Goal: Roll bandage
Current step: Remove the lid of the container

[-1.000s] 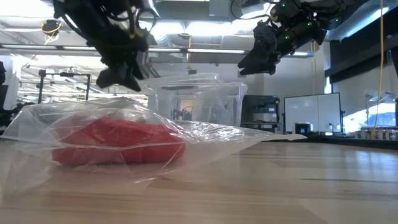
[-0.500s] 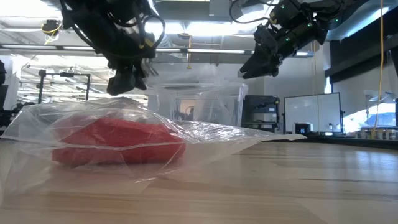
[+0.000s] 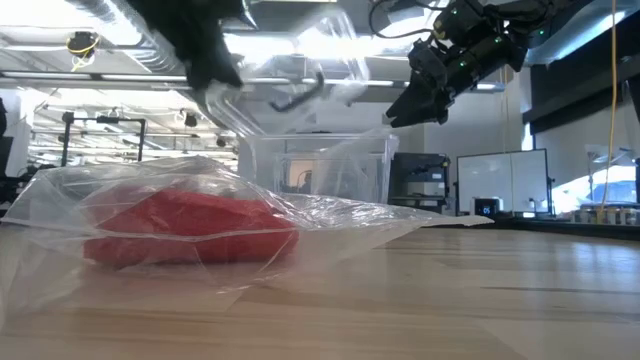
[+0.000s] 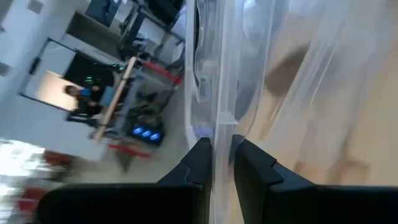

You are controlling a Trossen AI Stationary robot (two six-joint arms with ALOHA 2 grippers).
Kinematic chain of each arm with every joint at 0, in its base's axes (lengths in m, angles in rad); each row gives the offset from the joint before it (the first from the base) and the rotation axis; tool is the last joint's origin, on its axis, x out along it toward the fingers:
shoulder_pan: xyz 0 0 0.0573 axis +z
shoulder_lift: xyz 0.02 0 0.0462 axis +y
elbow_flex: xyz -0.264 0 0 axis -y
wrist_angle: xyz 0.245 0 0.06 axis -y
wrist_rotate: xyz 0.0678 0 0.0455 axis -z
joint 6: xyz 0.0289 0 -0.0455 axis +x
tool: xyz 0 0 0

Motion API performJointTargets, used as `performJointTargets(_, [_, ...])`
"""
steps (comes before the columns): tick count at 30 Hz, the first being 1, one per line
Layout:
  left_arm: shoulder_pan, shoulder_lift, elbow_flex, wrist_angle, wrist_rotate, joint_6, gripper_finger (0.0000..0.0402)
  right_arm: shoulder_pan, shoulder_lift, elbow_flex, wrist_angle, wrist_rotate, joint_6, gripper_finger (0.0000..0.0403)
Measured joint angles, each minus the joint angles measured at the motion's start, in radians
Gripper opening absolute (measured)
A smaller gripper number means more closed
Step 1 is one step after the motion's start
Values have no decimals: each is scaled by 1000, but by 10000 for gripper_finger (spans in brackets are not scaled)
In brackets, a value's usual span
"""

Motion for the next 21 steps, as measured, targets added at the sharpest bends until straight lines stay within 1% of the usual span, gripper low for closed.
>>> performJointTargets(4, [-63, -123, 41, -114, 8, -180, 38, 0, 0, 0, -2, -4, 0, 221])
performJointTargets(6, [-92, -190, 63, -188, 49, -284, 37, 0, 0, 0, 1, -9, 0, 221])
performJointTargets(8, [-121, -254, 78, -237, 149, -364, 36, 0, 0, 0, 0, -10, 0, 221])
performJointTargets(10, [-149, -315, 82, -262, 277, -433, 35, 0, 0, 0, 0, -10, 0, 221])
performJointTargets(13, [-179, -391, 83, -291, 504, -548, 39, -1, 0, 0, -2, -40, -1, 221])
performJointTargets(16, [-208, -437, 81, -351, 726, -636, 40, -1, -12, -1, -39, -79, -14, 221])
performJointTargets(18, [-221, -451, 81, -425, 817, -746, 37, -1, -26, 0, -59, -81, -32, 221])
performJointTargets(21, [-239, -446, 80, -623, 907, -963, 35, -1, -49, 0, -113, -81, -33, 221])
